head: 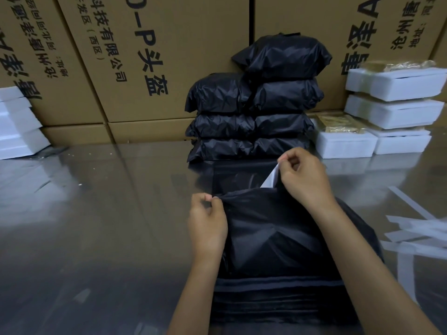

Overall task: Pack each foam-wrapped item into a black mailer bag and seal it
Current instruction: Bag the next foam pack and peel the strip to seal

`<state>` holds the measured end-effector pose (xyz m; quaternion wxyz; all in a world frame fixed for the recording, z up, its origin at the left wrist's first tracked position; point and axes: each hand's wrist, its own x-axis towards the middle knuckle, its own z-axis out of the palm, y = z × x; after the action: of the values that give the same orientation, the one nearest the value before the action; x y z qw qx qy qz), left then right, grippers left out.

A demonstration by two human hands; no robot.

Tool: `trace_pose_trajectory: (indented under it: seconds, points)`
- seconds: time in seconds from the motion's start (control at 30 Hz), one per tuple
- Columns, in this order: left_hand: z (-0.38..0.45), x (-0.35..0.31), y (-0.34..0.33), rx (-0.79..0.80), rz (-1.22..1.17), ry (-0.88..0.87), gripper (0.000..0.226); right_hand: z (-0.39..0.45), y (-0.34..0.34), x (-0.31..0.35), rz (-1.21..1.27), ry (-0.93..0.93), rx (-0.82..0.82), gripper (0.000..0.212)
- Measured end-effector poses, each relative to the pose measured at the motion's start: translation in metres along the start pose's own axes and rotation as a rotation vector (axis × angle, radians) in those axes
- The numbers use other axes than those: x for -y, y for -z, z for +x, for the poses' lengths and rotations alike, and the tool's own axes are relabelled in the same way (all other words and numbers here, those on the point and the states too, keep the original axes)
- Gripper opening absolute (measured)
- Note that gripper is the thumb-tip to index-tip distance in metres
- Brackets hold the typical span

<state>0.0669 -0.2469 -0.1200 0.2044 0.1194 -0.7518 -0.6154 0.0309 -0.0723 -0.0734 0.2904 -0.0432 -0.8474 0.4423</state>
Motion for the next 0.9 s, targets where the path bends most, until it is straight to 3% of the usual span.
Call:
trace_pose_trajectory:
  seconds: [0.23, 0.4, 0.53, 0.67, 0.77, 0.9]
  points:
    - [-0.006, 0.005, -0.006, 0.156, 0.588, -0.082, 0.007, 0.014, 0.022, -0.016, -0.002, -0.137, -0.104, 0.020]
    - [-0.018, 0.002, -0.015, 0.218, 0.861, -0.212, 0.010, 0.019, 0.044, -0.025, 0.088, -0.243, -0.139, 0.017]
    - [-0.024, 0.003, -0.023, 0.245, 0.949, -0.279, 0.014, 0.020, 0.063, -0.025, 0.407, -0.405, -0.129, 0.018]
    - [-0.024, 0.003, -0.021, 0.204, 0.771, -0.327, 0.015, 0.021, 0.081, -0.024, 0.784, -0.581, -0.052, 0.014]
    - [-0.026, -0.002, -0.018, 0.169, 0.442, -0.337, 0.014, 0.021, 0.091, -0.028, 0.808, -0.571, -0.045, 0.014]
    - [-0.035, -0.015, -0.018, 0.332, 0.085, -0.305, 0.016, 0.021, 0.100, -0.034, 0.791, -0.555, -0.063, 0.017]
